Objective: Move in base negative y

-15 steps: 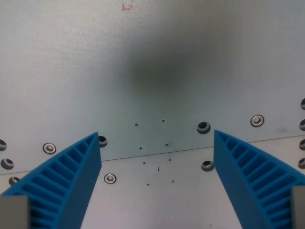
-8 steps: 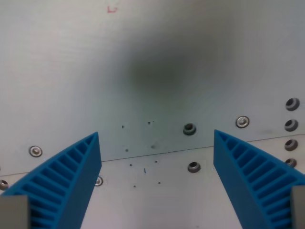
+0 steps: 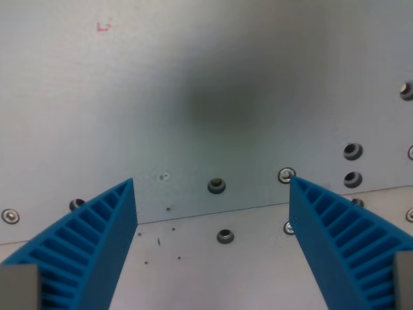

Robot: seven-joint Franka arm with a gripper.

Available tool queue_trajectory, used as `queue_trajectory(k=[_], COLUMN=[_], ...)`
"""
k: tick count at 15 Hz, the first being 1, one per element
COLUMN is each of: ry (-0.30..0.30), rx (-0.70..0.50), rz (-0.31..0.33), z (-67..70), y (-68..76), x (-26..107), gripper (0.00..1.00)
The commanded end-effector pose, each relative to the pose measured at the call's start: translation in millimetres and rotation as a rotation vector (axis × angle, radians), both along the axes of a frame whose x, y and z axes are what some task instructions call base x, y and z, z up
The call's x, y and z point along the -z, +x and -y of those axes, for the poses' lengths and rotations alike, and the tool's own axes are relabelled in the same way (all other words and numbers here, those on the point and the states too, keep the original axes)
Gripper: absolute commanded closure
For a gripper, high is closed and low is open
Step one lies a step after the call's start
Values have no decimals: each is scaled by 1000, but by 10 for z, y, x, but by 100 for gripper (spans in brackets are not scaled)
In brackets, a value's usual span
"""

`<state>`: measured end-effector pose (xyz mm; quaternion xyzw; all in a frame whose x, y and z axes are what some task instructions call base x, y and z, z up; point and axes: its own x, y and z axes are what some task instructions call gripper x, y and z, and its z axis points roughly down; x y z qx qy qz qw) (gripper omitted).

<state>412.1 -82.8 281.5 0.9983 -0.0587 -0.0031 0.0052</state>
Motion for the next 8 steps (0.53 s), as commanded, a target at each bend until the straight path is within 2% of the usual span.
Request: queue_trajectory(k=[1, 8], ry=[7, 7], rx=[-14, -14], rz=[-6, -6], z=[165, 522], y=[81, 128], x=[-13, -6], gripper=[0, 0])
